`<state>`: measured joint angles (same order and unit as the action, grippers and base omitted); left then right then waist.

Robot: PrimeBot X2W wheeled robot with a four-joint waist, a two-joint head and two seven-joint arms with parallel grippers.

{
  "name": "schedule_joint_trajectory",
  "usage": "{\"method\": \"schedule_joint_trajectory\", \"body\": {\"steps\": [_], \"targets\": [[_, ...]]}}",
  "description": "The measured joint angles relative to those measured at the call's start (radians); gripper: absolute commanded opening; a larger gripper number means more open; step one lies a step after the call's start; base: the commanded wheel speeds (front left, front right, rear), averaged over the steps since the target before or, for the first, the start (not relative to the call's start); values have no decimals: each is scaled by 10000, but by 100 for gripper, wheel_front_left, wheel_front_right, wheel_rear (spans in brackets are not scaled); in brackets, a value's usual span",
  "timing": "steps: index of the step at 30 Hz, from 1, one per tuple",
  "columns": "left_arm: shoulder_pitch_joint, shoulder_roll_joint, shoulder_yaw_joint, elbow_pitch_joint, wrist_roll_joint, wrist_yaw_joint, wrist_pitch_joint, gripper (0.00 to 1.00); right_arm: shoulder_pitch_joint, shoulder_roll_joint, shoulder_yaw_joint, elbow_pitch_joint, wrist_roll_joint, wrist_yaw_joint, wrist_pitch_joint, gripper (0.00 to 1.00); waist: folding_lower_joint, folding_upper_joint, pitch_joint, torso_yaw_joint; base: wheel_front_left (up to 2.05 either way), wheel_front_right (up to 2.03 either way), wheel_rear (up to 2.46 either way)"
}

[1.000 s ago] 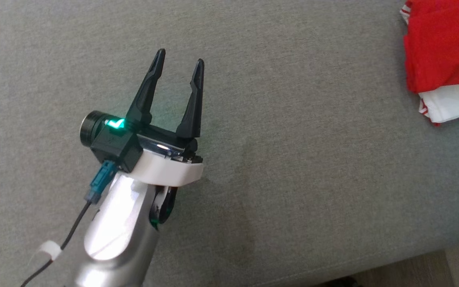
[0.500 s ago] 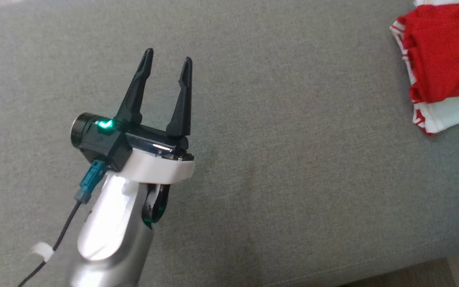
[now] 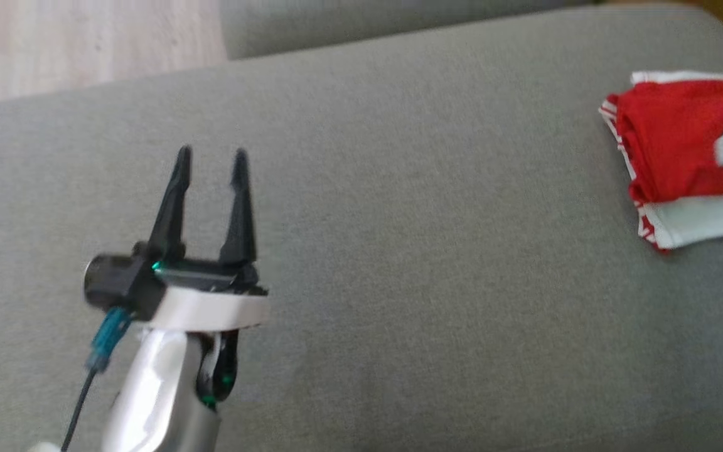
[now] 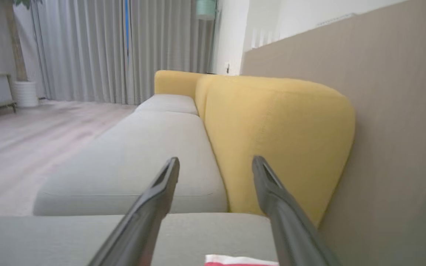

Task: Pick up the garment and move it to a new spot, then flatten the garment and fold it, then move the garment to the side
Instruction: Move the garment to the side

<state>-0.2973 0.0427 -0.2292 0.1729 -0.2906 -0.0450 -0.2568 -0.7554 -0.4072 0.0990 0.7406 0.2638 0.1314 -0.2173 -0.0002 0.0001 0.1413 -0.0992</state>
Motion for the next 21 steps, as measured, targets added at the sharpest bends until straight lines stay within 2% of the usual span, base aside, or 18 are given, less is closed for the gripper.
{"method": "schedule_joint_trajectory", "body": {"steps": [2, 9, 10, 16, 21], "targets": [[287, -2, 249, -40, -92, 2, 0, 100, 375, 418, -163, -520, 514, 0, 192, 100, 0, 0, -244, 112, 0, 0, 0], [1107, 6, 750, -44, -90, -136, 2, 100, 1711, 1563, -339, -2500, 792, 0, 412, 100, 0, 0, -775, 421, 0, 0, 0], [1107, 6, 750, -44, -90, -136, 2, 100, 1711, 1563, -339, -2500, 792, 0, 412, 100, 0, 0, -775, 421, 0, 0, 0], [1532, 6, 794, 58, -291, -268, 2, 100, 3552, 2941, -708, -2865, 761, 0, 157, 100, 2, 0, -914, 552, 0, 0, 0], [1815, 10, 965, 345, -780, -268, 2, 100, 4589, 3390, -600, -2742, 899, 0, -130, 100, 2, 0, -961, 629, 0, 0, 0]]}}
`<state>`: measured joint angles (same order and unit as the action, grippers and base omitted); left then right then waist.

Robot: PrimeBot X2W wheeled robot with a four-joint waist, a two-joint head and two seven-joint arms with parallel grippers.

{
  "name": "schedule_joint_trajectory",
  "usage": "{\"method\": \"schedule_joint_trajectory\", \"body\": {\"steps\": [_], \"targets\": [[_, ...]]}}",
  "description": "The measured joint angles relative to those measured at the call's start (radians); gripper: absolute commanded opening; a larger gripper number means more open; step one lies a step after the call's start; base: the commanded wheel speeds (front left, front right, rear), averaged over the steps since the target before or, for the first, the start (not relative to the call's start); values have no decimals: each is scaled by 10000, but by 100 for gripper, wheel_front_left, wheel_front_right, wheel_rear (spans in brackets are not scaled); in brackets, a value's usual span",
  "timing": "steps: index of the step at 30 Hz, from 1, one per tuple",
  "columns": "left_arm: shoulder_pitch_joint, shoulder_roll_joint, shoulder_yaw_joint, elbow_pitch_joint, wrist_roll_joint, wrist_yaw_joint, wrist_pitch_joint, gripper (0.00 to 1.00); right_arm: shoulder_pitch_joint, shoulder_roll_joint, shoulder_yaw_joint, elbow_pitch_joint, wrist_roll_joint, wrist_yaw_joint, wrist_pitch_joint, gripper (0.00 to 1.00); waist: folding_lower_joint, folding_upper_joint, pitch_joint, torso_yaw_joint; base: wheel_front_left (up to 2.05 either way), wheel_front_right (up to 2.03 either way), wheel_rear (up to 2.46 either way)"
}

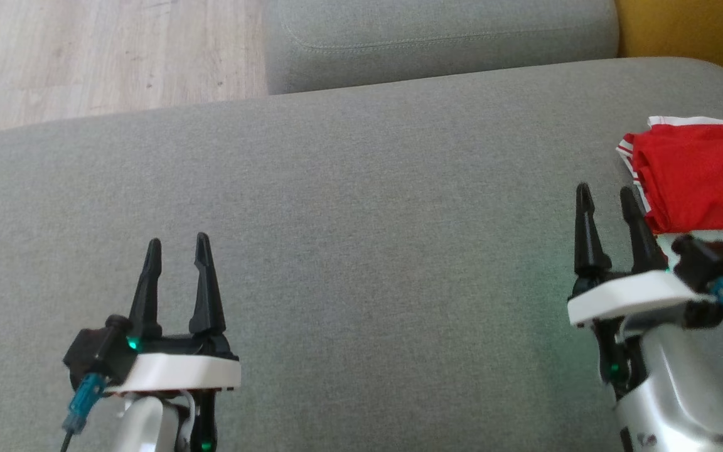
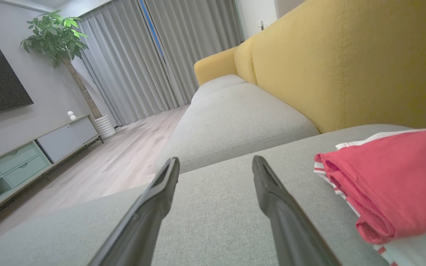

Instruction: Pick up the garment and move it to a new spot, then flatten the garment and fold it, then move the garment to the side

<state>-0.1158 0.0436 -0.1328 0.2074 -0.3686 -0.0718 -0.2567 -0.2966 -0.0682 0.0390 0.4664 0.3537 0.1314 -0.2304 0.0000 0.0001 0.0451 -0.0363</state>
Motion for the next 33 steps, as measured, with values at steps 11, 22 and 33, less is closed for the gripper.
{"method": "schedule_joint_trajectory", "body": {"steps": [11, 22, 33], "targets": [[30, 0, -46, 301, -79, 10, 0, 100, 820, 132, 0, -291, 31, 0, -180, 100, 0, 0, -54, 173, 0, 0, 0], [30, 0, 13, 303, -128, 12, 0, 100, 844, 142, 98, -541, -46, 0, -201, 100, 0, 0, -15, 164, 0, 0, 0], [50, -2, 82, 169, -276, 46, 0, 100, 844, 144, 161, -598, -25, 0, -203, 100, 0, 0, -58, 103, 0, 0, 0]]}}
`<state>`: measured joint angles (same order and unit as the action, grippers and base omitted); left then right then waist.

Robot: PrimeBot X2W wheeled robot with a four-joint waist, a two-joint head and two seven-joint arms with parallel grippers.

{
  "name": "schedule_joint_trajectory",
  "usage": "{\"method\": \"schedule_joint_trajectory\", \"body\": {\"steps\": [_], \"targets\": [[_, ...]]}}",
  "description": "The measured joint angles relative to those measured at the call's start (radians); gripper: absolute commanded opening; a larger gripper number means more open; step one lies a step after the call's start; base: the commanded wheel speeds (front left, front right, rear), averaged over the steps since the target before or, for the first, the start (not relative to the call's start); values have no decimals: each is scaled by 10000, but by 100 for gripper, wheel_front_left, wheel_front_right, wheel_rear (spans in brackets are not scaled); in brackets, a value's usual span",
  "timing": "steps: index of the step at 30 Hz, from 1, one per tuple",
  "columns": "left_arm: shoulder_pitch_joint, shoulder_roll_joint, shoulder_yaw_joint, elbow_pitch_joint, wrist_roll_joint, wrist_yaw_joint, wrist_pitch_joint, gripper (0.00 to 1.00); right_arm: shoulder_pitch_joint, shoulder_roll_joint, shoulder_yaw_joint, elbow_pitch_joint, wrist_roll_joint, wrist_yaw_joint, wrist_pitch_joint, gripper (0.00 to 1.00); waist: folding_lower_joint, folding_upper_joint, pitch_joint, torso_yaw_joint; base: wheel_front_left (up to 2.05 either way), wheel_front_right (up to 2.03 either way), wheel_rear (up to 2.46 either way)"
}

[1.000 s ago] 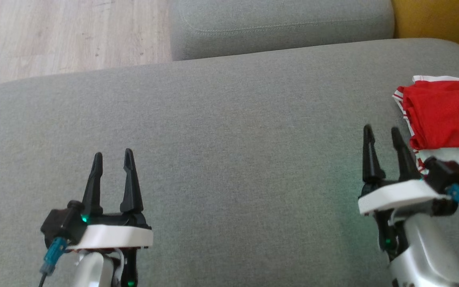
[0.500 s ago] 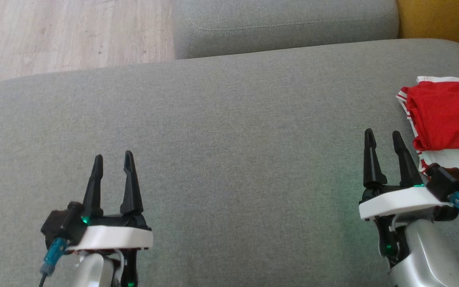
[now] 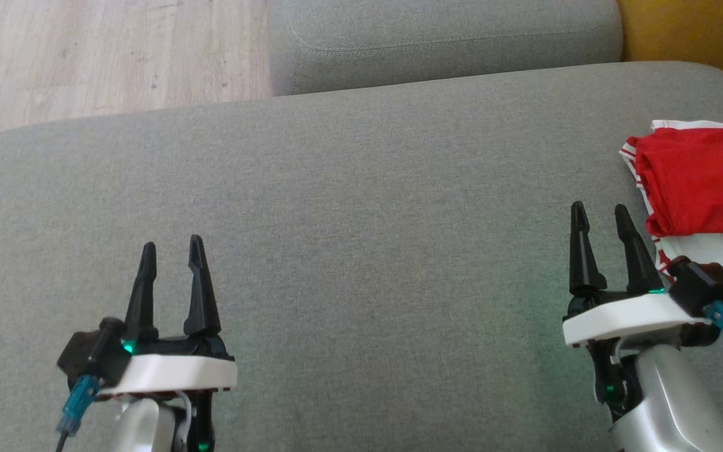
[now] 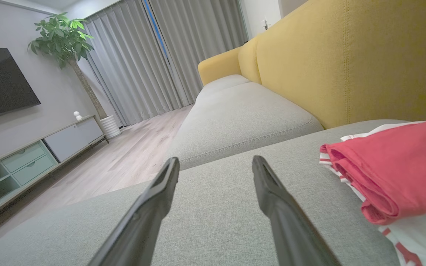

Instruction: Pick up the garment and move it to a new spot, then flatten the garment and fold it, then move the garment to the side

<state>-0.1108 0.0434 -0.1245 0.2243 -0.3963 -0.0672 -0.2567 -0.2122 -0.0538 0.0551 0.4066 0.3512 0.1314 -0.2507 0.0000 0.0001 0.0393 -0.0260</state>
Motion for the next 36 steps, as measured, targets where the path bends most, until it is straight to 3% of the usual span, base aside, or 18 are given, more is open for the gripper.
{"method": "schedule_joint_trajectory", "body": {"steps": [7, 8, 14, 36], "targets": [[106, 0, 75, -59, -165, 25, 0, 100, 0, 2, 46, 0, 8, 0, 0, 100, 0, 0, -1, -20, 0, 0, 0], [152, 2, 56, 35, -165, 25, 4, 0, 8, 6, 44, 90, 6, 0, 4, 0, 0, 0, 0, -22, 0, 0, 0], [779, -8, -25, 717, -372, 23, 102, 0, 673, 63, 38, 740, 194, 0, 59, 0, 0, 0, -9, -17, 0, 0, 0], [749, -8, 286, 717, -2357, -46, 713, 0, 663, 63, -282, 435, 2290, 0, 669, 0, 1, 0, -70, 31, 0, 0, 0]]}}
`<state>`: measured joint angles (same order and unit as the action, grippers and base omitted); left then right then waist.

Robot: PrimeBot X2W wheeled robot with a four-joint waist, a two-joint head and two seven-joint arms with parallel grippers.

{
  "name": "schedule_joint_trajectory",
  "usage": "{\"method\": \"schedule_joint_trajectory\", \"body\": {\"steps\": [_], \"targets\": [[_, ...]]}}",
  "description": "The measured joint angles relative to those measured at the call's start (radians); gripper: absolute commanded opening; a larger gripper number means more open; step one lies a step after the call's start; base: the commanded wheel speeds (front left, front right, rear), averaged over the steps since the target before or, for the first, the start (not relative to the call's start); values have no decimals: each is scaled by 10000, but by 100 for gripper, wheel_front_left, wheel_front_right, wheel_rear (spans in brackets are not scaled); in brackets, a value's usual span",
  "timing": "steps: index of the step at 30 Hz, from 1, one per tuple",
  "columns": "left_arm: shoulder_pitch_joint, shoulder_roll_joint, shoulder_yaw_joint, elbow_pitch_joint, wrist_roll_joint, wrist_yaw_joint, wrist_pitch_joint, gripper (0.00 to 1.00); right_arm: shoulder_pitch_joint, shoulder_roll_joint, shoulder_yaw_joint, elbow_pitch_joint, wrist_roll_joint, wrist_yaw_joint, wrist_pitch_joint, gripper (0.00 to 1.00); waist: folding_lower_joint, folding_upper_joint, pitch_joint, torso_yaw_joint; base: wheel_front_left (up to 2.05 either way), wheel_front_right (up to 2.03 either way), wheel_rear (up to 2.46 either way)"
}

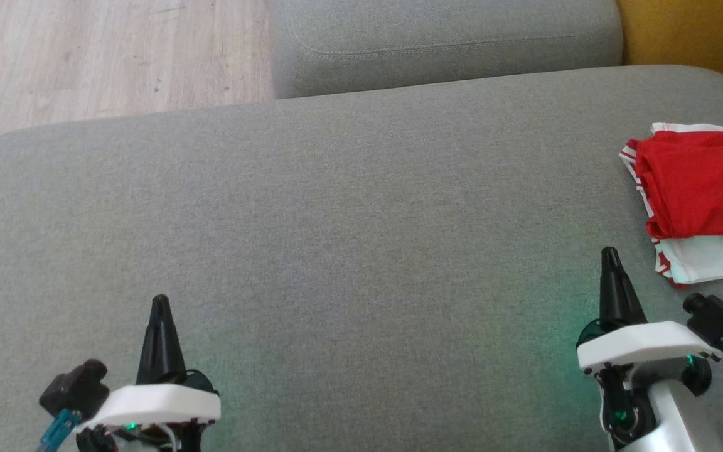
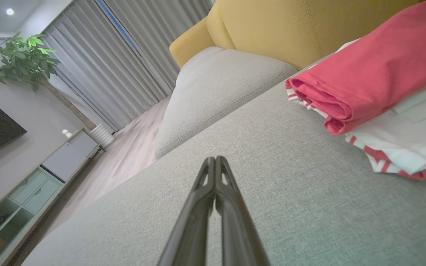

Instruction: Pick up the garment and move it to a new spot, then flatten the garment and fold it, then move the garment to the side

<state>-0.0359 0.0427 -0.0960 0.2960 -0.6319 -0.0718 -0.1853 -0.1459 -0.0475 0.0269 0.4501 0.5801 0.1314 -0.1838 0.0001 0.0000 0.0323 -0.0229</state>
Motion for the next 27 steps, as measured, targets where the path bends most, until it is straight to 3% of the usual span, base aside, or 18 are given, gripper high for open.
{"method": "schedule_joint_trajectory", "body": {"steps": [27], "targets": [[-3, 0, 389, -44, -2571, -165, 794, 0, 77, 2, -401, -474, 2696, 0, 798, 0, 0, 0, -78, 61, 0, 0, 0]]}}
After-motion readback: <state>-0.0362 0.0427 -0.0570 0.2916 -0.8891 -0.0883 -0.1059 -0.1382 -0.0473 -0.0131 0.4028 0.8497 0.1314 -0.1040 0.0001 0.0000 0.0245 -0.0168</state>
